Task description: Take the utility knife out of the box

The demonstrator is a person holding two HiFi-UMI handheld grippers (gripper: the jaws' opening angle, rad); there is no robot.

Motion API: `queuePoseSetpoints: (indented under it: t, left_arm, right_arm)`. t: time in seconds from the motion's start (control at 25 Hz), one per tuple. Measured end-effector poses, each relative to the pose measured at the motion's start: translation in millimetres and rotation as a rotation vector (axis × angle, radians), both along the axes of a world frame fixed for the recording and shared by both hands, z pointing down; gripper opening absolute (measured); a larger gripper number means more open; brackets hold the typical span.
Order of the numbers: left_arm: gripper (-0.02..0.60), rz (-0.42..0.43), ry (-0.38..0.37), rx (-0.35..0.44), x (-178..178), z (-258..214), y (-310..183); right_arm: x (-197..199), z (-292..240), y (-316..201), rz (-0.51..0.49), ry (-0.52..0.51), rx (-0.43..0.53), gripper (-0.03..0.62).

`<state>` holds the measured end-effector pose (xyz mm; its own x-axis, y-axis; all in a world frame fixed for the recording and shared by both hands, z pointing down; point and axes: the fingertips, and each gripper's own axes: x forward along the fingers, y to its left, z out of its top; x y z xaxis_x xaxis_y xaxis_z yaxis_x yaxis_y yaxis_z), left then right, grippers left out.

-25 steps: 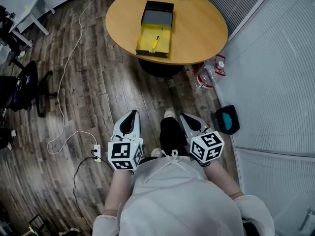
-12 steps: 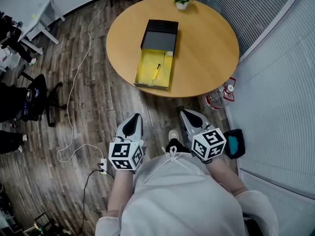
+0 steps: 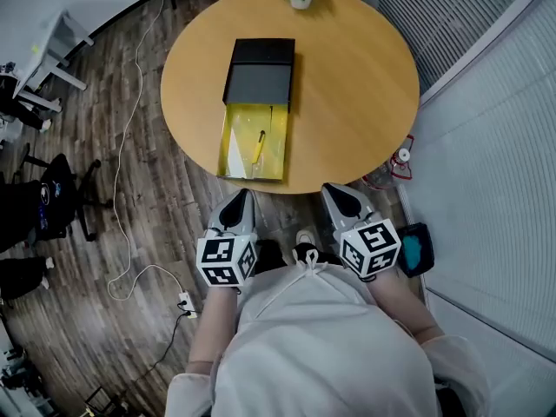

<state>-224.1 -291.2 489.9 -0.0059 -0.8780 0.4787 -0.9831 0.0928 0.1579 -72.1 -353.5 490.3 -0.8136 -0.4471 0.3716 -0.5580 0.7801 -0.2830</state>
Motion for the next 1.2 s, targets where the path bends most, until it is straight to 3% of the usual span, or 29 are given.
queuePoseSetpoints:
  t: [0.28, 0.56, 0.8, 0.96, 1.2]
  left_arm:
    - [0.006, 0.119, 0.030, -0.102, -33, 37, -64]
    - [0.006, 0.328, -0.039, -0.220, -45, 91, -109]
    - [0.010, 0.315, -0.055, -0.379, -62, 143, -138]
    - [0.112, 0.312, 0.021, -0.483, -62, 174, -151]
    - [0.146, 0.314, -0.022, -0.553, -63, 200, -162]
  right_arm:
    - [-22, 17, -41, 0.148, 0.048, -0.042, -0.002]
    - [-49, 26, -63, 0.296, 0.025, -0.138, -0.002]
    - [-54, 32, -77, 0.342, 0.045, -0.131, -0.002]
    - [-50, 40, -78, 0.371, 0.051, -0.151, -0.002]
    - [-37, 43, -87, 0.409, 0.055, -0.164, -0.002]
